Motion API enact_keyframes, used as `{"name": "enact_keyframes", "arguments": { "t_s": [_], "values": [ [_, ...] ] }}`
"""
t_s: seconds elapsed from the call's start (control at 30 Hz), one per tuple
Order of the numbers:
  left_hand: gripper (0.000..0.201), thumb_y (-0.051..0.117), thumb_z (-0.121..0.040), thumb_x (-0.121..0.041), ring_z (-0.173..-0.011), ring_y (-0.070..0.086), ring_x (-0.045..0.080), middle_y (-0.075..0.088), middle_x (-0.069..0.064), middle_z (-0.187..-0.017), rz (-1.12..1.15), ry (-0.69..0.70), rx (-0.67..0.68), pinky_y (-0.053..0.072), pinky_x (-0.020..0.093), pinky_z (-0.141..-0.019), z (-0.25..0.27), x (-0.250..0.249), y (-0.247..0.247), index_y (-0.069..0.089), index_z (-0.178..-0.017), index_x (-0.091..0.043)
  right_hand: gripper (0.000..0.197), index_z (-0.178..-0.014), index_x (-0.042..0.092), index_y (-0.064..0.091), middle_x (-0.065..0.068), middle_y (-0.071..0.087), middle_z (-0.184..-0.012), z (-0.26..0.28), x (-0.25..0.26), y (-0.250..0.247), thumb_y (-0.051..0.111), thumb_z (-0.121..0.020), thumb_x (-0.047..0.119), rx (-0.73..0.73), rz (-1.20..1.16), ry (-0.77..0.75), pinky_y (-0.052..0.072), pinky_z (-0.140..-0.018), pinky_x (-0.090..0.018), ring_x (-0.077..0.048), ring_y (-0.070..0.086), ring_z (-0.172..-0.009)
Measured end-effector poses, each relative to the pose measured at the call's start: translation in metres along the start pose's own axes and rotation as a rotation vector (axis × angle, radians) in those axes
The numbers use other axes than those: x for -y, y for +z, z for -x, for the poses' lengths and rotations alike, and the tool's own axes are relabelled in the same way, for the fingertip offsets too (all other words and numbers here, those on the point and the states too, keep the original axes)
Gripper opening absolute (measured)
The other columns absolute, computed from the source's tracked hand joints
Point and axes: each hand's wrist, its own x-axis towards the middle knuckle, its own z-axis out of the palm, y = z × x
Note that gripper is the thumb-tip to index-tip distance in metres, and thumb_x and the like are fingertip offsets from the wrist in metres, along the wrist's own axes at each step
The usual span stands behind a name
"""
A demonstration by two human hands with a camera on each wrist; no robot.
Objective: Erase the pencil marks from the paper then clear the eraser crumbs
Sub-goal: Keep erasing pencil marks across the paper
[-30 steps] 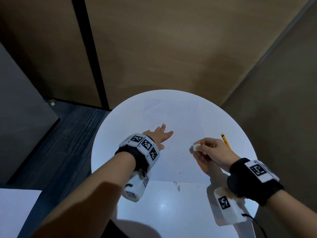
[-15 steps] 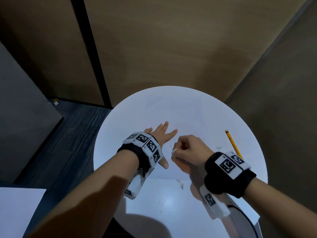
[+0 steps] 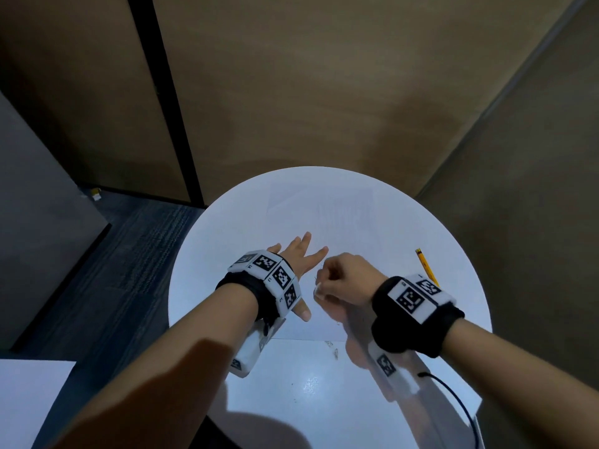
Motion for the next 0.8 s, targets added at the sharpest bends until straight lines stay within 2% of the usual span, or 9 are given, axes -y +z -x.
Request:
{"name": "enact_keyframes", "arguments": {
  "t_s": [0.1,0.17,0.27,0.37,0.43,0.5,0.57,0.73,0.8],
  "values": [
    [0.131,0.081,-0.063,-0.051,-0.145,-0.017,0.027,-0.028,0.010,-0.154,-0.001,0.004,0.005,-0.001,0.050,-0.115,0.002,-0.002,-0.002,-0.018,-0.148,-0.033,0.014,-0.072,0.014,0.052,0.007,0.051,-0.068,-0.017,0.001,-0.004,0.063,-0.081,0.013,-0.191,-0.062,0.072,0.032,-0.050,-0.013,-0.009,0.049,-0.067],
    [0.129,0.081,-0.065,-0.049,-0.145,-0.017,0.026,-0.028,0.010,-0.154,-0.001,0.004,0.002,-0.001,0.050,-0.115,0.003,-0.003,-0.002,-0.017,-0.148,-0.032,0.010,-0.076,0.013,0.053,0.005,0.054,-0.070,-0.014,0.001,0.001,0.061,-0.082,0.012,-0.206,-0.078,0.057,0.033,-0.051,-0.013,-0.009,0.050,-0.068],
    [0.130,0.081,-0.064,-0.051,-0.144,-0.019,0.024,-0.030,0.008,-0.153,0.001,0.011,-0.011,-0.005,0.048,-0.115,0.001,0.001,0.001,-0.018,-0.147,-0.033,0.013,-0.073,0.019,0.053,0.005,0.060,-0.076,0.007,0.000,0.009,0.060,-0.083,0.014,-0.023,-0.043,-0.022,0.040,-0.062,-0.017,-0.012,0.056,-0.075],
    [0.131,0.080,-0.063,-0.053,-0.144,-0.019,0.023,-0.030,0.007,-0.153,-0.006,0.012,-0.035,-0.006,0.048,-0.115,-0.002,0.004,0.005,-0.019,-0.147,-0.035,0.020,-0.067,0.023,0.053,0.014,0.055,-0.065,0.021,-0.006,0.004,0.065,-0.081,0.017,0.131,0.019,-0.027,0.039,-0.059,-0.012,0.000,0.053,-0.063],
    [0.130,0.081,-0.064,-0.053,-0.144,-0.019,0.023,-0.030,0.007,-0.153,0.003,0.015,-0.036,-0.005,0.048,-0.115,-0.002,0.004,0.005,-0.018,-0.147,-0.035,0.016,-0.069,0.020,0.056,0.014,0.057,-0.065,0.019,-0.015,-0.004,0.068,-0.080,0.017,0.072,-0.015,0.015,0.040,-0.059,-0.014,0.003,0.053,-0.060],
    [0.129,0.080,-0.064,-0.053,-0.144,-0.019,0.023,-0.030,0.006,-0.153,0.016,0.024,-0.041,-0.006,0.048,-0.115,-0.001,0.005,0.005,-0.017,-0.147,-0.036,0.013,-0.074,0.017,0.056,0.009,0.058,-0.073,0.011,-0.025,-0.013,0.067,-0.081,0.019,-0.103,-0.071,0.090,0.041,-0.060,-0.017,-0.007,0.055,-0.070],
    [0.128,0.079,-0.064,-0.055,-0.144,-0.019,0.023,-0.030,0.006,-0.153,0.019,0.029,-0.043,-0.006,0.048,-0.115,-0.001,0.006,0.005,-0.017,-0.147,-0.037,0.013,-0.076,0.016,0.054,0.006,0.058,-0.075,0.006,-0.031,-0.017,0.064,-0.084,0.020,-0.206,-0.119,0.141,0.041,-0.059,-0.019,-0.013,0.055,-0.072],
    [0.128,0.078,-0.065,-0.056,-0.144,-0.020,0.023,-0.030,0.006,-0.153,0.003,0.026,-0.043,-0.006,0.049,-0.115,-0.003,0.006,0.006,-0.018,-0.147,-0.037,0.005,-0.083,0.016,0.057,0.007,0.058,-0.071,0.002,-0.030,-0.017,0.060,-0.086,0.018,-0.158,-0.110,0.120,0.042,-0.058,-0.019,-0.008,0.054,-0.065],
    [0.128,0.078,-0.064,-0.057,-0.144,-0.020,0.023,-0.030,0.006,-0.153,-0.004,0.021,-0.040,-0.006,0.049,-0.115,-0.004,0.007,0.006,-0.019,-0.146,-0.037,0.004,-0.082,0.015,0.059,0.004,0.059,-0.073,-0.001,-0.030,-0.019,0.060,-0.085,0.017,-0.142,-0.093,0.131,0.044,-0.061,-0.021,-0.010,0.055,-0.067]
  ]
}}
